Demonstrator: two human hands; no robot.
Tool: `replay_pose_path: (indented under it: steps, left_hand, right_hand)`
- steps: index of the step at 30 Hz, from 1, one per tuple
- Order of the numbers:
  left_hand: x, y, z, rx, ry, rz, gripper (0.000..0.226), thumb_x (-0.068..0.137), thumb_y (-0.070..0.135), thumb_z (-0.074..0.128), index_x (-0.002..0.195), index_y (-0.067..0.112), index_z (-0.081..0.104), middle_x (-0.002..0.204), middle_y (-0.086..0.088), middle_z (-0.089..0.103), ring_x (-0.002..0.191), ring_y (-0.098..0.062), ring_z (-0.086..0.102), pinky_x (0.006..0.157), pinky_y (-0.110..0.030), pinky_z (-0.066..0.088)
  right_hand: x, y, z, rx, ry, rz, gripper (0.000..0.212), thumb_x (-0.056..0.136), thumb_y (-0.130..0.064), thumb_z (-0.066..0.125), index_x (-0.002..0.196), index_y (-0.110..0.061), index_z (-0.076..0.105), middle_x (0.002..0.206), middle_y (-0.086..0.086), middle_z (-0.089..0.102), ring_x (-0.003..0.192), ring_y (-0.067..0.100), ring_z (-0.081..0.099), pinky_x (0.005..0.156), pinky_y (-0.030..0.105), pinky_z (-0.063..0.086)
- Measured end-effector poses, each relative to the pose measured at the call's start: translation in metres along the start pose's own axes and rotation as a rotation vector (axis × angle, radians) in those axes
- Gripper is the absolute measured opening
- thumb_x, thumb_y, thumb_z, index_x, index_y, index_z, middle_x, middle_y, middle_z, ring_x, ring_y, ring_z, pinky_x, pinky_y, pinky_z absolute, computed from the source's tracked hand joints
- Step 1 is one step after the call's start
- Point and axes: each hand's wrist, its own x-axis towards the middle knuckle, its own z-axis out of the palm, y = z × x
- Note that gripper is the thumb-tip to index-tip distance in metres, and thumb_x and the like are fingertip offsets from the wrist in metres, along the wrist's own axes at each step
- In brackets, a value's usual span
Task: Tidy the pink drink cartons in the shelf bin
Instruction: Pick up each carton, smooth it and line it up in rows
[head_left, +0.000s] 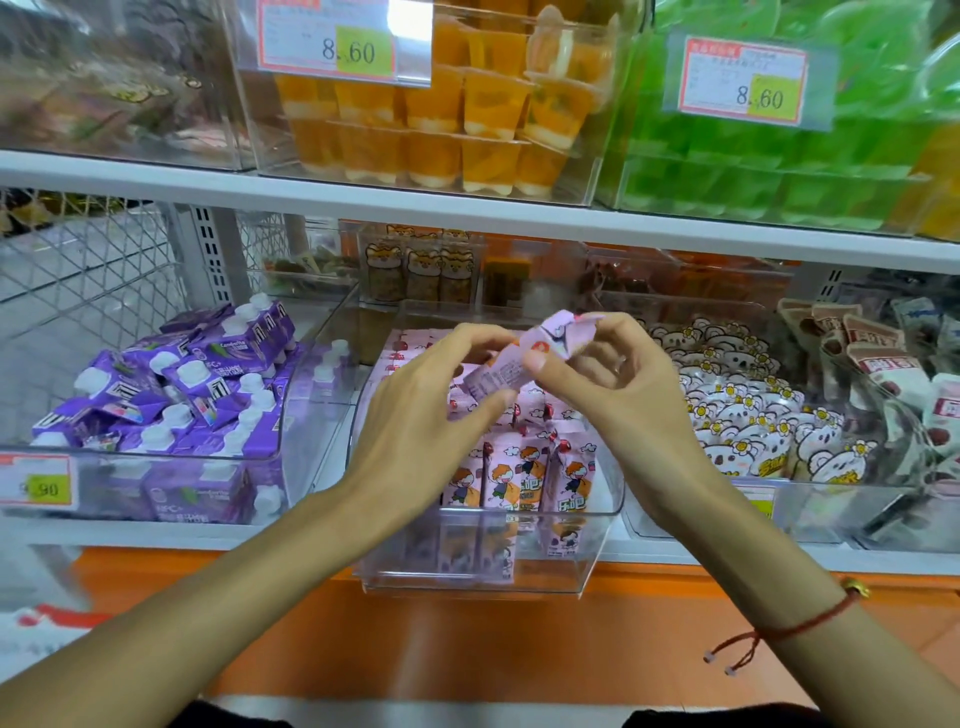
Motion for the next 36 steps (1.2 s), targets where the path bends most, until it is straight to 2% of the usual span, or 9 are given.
replay_pose_path:
  steps: [5, 9, 12, 15, 18, 22, 25, 29, 36]
  left_hand:
    - [0.004, 0.007, 0.001, -0.323, -0.13, -0.234, 0.038, 0.092, 0.021, 0.06, 0.129, 0.023, 0.054, 0.121, 0.012, 0.064, 0.108, 0.002, 0.061, 0.091, -0.017, 0.05]
    - [0.006, 0.011, 0.0, -0.622, -0.296, -0.563, 0.033, 0.094, 0.028, 0.055, 0.124, 0.016, 0.062, 0.104, 0.003, 0.074, 0.093, -0.005, 0.07, 0.07, -0.015, 0.055]
    - [0.007, 0.009, -0.003, -0.689, -0.362, -0.635, 0.031, 0.095, 0.032, 0.053, 0.117, 0.015, 0.067, 0.102, 0.001, 0.075, 0.092, -0.009, 0.071, 0.068, -0.016, 0.055]
    - [0.008, 0.004, -0.004, -0.671, -0.383, -0.63, 0.029, 0.096, 0.031, 0.053, 0.119, 0.019, 0.066, 0.104, 0.003, 0.074, 0.097, -0.009, 0.07, 0.074, -0.019, 0.057]
    - [0.009, -0.001, -0.004, -0.663, -0.373, -0.578, 0.027, 0.098, 0.02, 0.05, 0.123, 0.025, 0.061, 0.111, 0.007, 0.072, 0.105, -0.007, 0.066, 0.09, -0.022, 0.053]
    - [0.013, 0.0, -0.003, -0.693, -0.353, -0.514, 0.036, 0.098, 0.004, 0.043, 0.122, 0.023, 0.061, 0.115, 0.006, 0.071, 0.106, -0.004, 0.065, 0.084, -0.014, 0.05]
    - [0.012, -0.002, -0.003, -0.724, -0.356, -0.498, 0.038, 0.098, 0.003, 0.042, 0.127, 0.022, 0.058, 0.119, 0.004, 0.069, 0.109, -0.007, 0.064, 0.085, -0.016, 0.051]
    - [0.011, -0.004, -0.009, -0.671, -0.353, -0.439, 0.035, 0.096, 0.007, 0.051, 0.12, 0.03, 0.059, 0.12, 0.011, 0.067, 0.114, -0.004, 0.061, 0.096, -0.023, 0.049]
    - [0.011, -0.006, -0.017, -0.51, -0.254, -0.335, 0.039, 0.085, 0.01, 0.068, 0.122, 0.02, 0.06, 0.118, 0.009, 0.068, 0.112, -0.003, 0.061, 0.099, -0.023, 0.048]
  right_hand:
    - [0.004, -0.002, -0.006, -0.081, -0.066, 0.025, 0.034, 0.083, -0.017, 0.071, 0.116, -0.022, 0.065, 0.106, -0.002, 0.072, 0.094, 0.009, 0.069, 0.079, 0.023, 0.056]
    - [0.008, 0.005, -0.009, -0.177, -0.088, 0.155, 0.023, 0.091, -0.021, 0.062, 0.113, -0.025, 0.068, 0.105, 0.002, 0.07, 0.078, 0.012, 0.068, 0.071, 0.022, 0.054]
    - [0.009, 0.008, -0.008, -0.177, -0.078, 0.217, 0.022, 0.089, -0.023, 0.064, 0.111, -0.019, 0.067, 0.101, 0.011, 0.067, 0.063, 0.005, 0.063, 0.065, 0.022, 0.052]
    - [0.008, 0.008, -0.008, -0.152, -0.071, 0.21, 0.023, 0.088, -0.019, 0.066, 0.111, -0.016, 0.063, 0.094, 0.01, 0.063, 0.059, 0.004, 0.063, 0.061, 0.02, 0.053]
    - [0.005, 0.006, -0.006, -0.209, -0.103, 0.108, 0.035, 0.085, -0.017, 0.07, 0.118, -0.021, 0.058, 0.097, 0.003, 0.063, 0.071, 0.007, 0.065, 0.067, 0.021, 0.054]
    - [-0.001, 0.001, 0.002, -0.339, -0.117, -0.135, 0.045, 0.075, -0.017, 0.079, 0.115, -0.022, 0.06, 0.092, -0.002, 0.059, 0.073, 0.017, 0.058, 0.063, 0.022, 0.051]
    - [-0.003, -0.001, 0.006, -0.325, -0.1, -0.176, 0.045, 0.073, -0.017, 0.08, 0.114, -0.021, 0.06, 0.09, -0.005, 0.057, 0.078, 0.022, 0.057, 0.059, 0.023, 0.051]
    - [-0.004, -0.003, 0.004, -0.33, -0.139, -0.196, 0.044, 0.078, -0.012, 0.077, 0.114, -0.026, 0.057, 0.095, -0.005, 0.059, 0.083, 0.016, 0.059, 0.063, 0.023, 0.054]
    - [-0.004, -0.001, 0.001, -0.335, -0.179, -0.203, 0.04, 0.084, -0.004, 0.07, 0.115, -0.022, 0.052, 0.108, -0.01, 0.062, 0.1, 0.005, 0.06, 0.08, 0.021, 0.052]
